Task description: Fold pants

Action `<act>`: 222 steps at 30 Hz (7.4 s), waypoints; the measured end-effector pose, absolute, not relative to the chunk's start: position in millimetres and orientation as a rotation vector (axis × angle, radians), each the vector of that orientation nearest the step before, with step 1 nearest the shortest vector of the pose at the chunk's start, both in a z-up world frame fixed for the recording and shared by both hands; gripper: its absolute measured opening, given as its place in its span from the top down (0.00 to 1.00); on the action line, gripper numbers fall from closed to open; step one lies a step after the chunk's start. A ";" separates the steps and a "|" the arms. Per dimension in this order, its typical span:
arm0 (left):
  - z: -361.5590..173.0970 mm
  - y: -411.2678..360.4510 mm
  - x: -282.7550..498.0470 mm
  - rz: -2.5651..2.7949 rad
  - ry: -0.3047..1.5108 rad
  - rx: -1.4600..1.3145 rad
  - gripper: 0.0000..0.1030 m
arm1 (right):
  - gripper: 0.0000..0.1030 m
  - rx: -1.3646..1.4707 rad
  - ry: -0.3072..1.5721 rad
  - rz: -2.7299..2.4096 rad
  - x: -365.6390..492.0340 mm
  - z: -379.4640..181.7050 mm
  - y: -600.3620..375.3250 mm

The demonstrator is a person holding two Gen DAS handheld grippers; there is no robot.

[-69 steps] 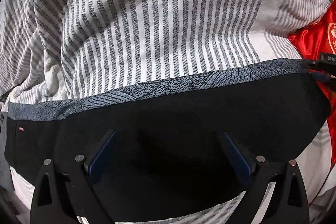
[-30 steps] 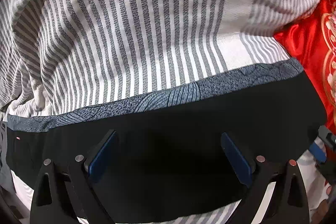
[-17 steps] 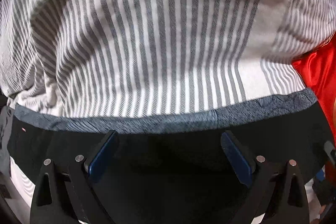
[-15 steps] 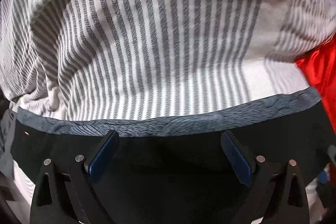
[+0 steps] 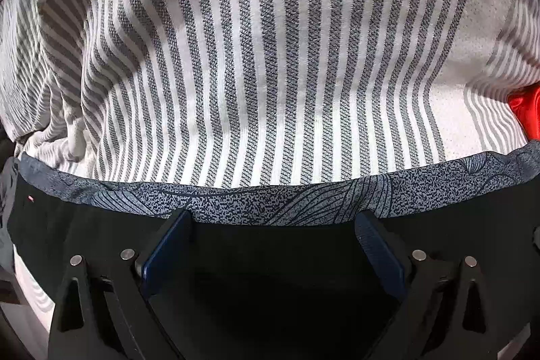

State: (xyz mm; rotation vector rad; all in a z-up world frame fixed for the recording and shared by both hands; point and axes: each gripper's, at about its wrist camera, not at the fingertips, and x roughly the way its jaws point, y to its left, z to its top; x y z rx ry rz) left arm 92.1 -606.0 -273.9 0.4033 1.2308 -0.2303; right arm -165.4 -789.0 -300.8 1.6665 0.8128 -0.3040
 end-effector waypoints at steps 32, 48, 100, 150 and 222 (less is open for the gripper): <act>-200.1 -391.7 120.0 -0.296 1.212 0.213 0.04 | 0.87 1.178 0.935 0.026 -13.1 -146.0 -620.4; -201.3 -225.7 125.0 -0.083 1.277 0.186 0.04 | 0.46 0.535 1.323 -0.035 38.8 -193.1 -432.3; -200.3 -299.4 90.0 -0.122 1.494 0.073 0.43 | 0.46 0.583 1.522 0.295 124.7 -209.1 -491.6; -161.2 -268.9 64.2 -0.032 1.426 0.052 0.15 | 0.45 0.467 1.557 0.238 67.6 -214.1 -459.3; -185.4 -13.0 198.2 0.044 1.424 -0.547 0.60 | 0.24 0.381 1.590 0.229 167.2 -180.7 -252.9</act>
